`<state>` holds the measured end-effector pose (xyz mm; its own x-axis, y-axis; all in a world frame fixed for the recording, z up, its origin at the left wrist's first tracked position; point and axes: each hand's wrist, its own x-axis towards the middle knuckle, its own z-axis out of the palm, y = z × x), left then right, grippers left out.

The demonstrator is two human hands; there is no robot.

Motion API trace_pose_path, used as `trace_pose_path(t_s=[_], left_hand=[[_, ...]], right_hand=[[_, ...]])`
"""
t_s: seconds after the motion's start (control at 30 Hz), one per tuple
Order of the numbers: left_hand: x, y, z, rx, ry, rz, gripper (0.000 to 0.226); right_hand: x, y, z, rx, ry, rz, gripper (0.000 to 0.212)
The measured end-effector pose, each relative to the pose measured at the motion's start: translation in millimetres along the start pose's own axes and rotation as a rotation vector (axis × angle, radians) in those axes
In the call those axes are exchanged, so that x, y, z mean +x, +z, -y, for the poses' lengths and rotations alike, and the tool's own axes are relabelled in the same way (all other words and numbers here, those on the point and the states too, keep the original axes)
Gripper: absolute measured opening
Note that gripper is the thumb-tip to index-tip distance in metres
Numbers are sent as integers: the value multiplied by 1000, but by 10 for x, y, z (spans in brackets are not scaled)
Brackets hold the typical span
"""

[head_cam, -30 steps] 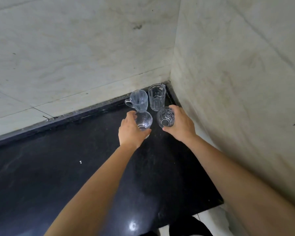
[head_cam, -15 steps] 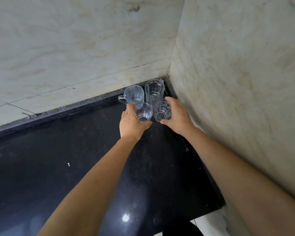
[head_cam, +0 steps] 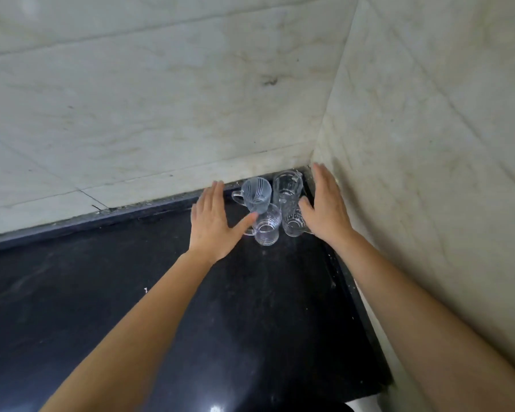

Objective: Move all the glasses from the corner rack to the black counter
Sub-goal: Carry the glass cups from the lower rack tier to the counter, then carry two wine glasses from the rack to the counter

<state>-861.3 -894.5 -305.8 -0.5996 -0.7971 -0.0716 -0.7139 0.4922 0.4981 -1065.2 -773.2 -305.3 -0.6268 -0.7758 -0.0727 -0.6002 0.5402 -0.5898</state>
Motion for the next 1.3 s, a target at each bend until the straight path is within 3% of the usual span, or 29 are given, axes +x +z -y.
trace_pose_path(t_s=[0.13,0.23,0.43,0.63,0.8,1.07,1.3], left_hand=[[-268,-821,121,218,90,-406,72],[-640,-1326,309,323,-5,-598,66],[-1797,-1839,884,442,-320,-686,69],[-3322,-2462,1356,495,-517,-837,70],[-5379,-2870,1923,573,-728,-985,70],[-9432,-3089,2458,680,-1223,-1093,69],[-11336,-2954,2724,655,-1537,-1192,70]], right_hand=[[70,-257,675,-32,-332,-308,69],[53,-173,1229,-22,-564,-384,70],[-543,482,2232,39,-837,-148,74],[-1721,883,3423,91,-1147,-29,75],[-3392,1497,4454,191,-1371,76,76],[-7325,2538,5835,437,-1770,355,75],[-9571,3191,6093,479,-1986,535,76]])
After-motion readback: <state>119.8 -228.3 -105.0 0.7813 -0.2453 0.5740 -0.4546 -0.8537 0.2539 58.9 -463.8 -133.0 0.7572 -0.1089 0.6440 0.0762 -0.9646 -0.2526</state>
